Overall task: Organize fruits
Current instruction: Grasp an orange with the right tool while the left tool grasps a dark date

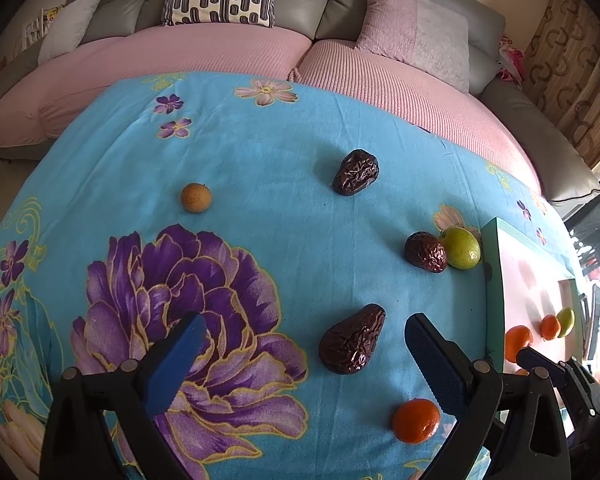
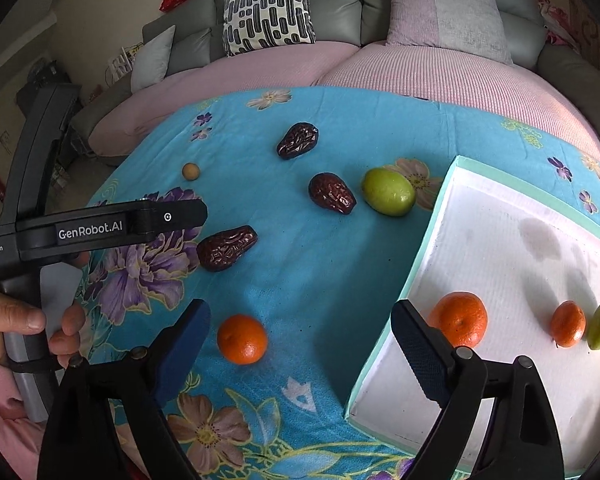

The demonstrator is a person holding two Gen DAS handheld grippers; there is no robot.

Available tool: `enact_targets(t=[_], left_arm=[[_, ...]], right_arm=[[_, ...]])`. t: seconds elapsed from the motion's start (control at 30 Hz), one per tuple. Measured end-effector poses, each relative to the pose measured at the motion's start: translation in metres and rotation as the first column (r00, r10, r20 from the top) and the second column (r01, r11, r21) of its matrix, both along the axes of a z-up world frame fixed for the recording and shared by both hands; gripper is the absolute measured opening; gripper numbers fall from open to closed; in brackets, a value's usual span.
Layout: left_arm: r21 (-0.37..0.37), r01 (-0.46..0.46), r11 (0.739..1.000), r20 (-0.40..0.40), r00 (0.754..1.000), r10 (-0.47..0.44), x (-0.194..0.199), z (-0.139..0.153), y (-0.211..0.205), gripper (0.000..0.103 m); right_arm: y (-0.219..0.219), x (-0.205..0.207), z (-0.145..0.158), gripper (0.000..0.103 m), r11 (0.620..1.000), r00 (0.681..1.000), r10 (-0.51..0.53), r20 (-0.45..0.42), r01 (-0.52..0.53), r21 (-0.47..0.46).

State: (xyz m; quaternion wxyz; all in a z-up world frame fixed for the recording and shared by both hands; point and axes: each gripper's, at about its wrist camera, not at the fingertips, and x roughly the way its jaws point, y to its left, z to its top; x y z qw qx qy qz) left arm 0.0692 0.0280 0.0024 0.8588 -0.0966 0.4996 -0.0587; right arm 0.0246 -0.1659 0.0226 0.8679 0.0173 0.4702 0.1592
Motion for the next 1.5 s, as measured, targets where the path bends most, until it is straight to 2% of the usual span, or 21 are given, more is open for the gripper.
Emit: enact_targets(t=[0.13, 0.2, 0.37, 0.43, 0.57, 0.7, 0.77, 0.83, 0.9, 0.97, 1.03, 1.3, 1.5], left_arm=[[-0.014, 0.019, 1.0, -0.02, 1.0, -0.02, 0.001, -0.004, -0.001, 0.096], [-0.023, 0.039, 0.999, -0.032, 0.999, -0.04, 0.002, -0.007, -0.005, 0.092], [-0.036, 0.075, 0.997, -0.068, 0.995, -0.077, 0.006, -0.018, -0.014, 0.09], [-0.047, 0.081, 0.996, -0.087, 0.993, -0.085, 0.007, -0.023, -0.015, 0.083], [-0.054, 0.084, 0.995, -0.111, 0.99, -0.09, 0.011, -0.03, -0.018, 0.081], [-0.068, 0.087, 0.994, -0.127, 0.987, -0.095, 0.014, -0.035, -0.02, 0.071], [-0.066, 0.083, 0.994, -0.135, 0.987, -0.091, 0.015, -0.038, -0.022, 0.071], [-0.059, 0.078, 0.995, -0.136, 0.987, -0.086, 0.016, -0.039, -0.022, 0.065], [-0.073, 0.075, 0.995, -0.131, 0.988, -0.084, 0.017, -0.039, -0.021, 0.049], [-0.091, 0.078, 0.993, -0.129, 0.988, -0.09, 0.019, -0.039, -0.019, 0.038], [-0.088, 0.082, 0.993, -0.125, 0.988, -0.093, 0.02, -0.039, -0.02, 0.038], [-0.084, 0.071, 0.994, -0.079, 0.994, -0.077, 0.016, -0.025, -0.015, 0.038], [-0.07, 0.044, 0.997, -0.024, 0.999, -0.045, 0.009, -0.006, -0.008, 0.038]], right_arm=[[0.007, 0.004, -0.01, 0.076, 1.0, 0.999, 0.021, -0.046, -0.021, -0.009], [0.01, 0.005, -0.015, 0.076, 0.999, 0.997, 0.032, -0.064, -0.033, -0.015], [0.019, 0.007, -0.023, 0.073, 0.998, 0.993, 0.068, -0.096, -0.07, -0.011], [0.023, 0.007, -0.027, 0.063, 0.997, 0.991, 0.082, -0.109, -0.083, -0.008], [0.031, 0.006, -0.033, 0.062, 0.994, 0.986, 0.105, -0.128, -0.107, -0.012], [0.038, 0.004, -0.037, 0.06, 0.993, 0.984, 0.117, -0.134, -0.12, -0.017], [0.039, 0.003, -0.04, 0.059, 0.993, 0.984, 0.113, -0.14, -0.117, -0.021], [0.041, 0.005, -0.041, 0.054, 0.994, 0.985, 0.102, -0.14, -0.107, -0.031], [0.04, 0.006, -0.041, 0.052, 0.994, 0.986, 0.096, -0.137, -0.101, -0.03], [0.039, 0.008, -0.04, 0.048, 0.995, 0.987, 0.095, -0.132, -0.099, -0.02], [0.038, 0.008, -0.038, 0.037, 0.995, 0.986, 0.102, -0.131, -0.103, 0.002], [0.035, 0.004, -0.031, 0.037, 0.995, 0.99, 0.092, -0.11, -0.095, -0.027], [0.014, 0.009, -0.021, 0.037, 1.0, 0.997, -0.005, -0.076, 0.003, -0.02]])
